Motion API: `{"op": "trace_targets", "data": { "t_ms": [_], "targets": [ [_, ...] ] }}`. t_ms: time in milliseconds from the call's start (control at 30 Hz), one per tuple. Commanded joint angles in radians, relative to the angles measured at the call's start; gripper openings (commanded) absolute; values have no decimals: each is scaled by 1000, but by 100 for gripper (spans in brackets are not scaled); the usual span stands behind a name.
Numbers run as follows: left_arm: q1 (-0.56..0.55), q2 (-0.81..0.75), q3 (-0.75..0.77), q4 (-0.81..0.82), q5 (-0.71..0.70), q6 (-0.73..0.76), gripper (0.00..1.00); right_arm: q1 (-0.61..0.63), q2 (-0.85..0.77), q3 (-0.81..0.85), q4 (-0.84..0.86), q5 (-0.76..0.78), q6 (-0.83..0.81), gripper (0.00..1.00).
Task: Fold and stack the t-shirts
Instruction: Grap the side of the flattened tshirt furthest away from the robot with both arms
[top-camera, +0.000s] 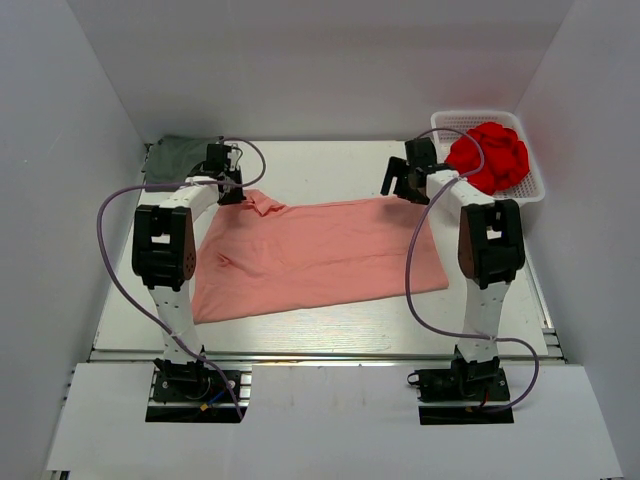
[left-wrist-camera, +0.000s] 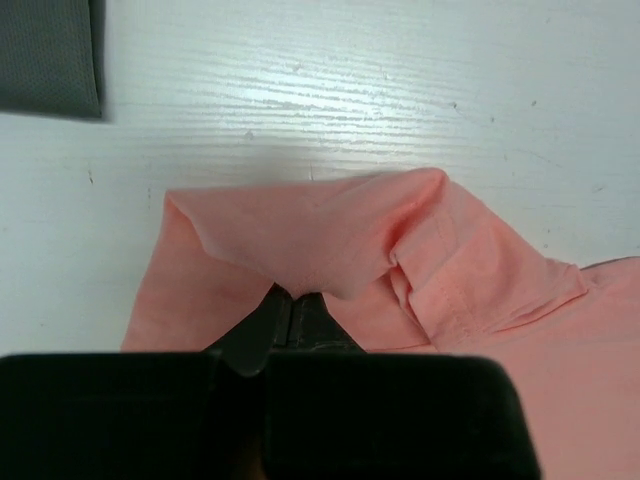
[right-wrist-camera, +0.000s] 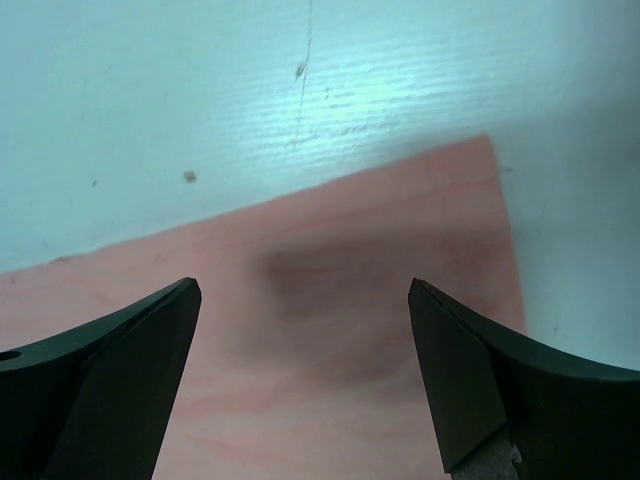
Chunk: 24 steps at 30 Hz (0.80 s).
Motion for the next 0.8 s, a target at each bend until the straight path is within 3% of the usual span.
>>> {"op": "trace_targets", "data": {
  "t_ms": [0,200,767],
  "targets": [
    [4,-71,49,22,-8,21,0,-16,29,87,-23,68,4,90],
    [4,-16,140,-31,-8,32,0,-28,119,205,-37,99,-8,90],
    [4,-64,111,-41,-29,32,0,-42,246,298,-65,232,-31,90]
  ]
}}
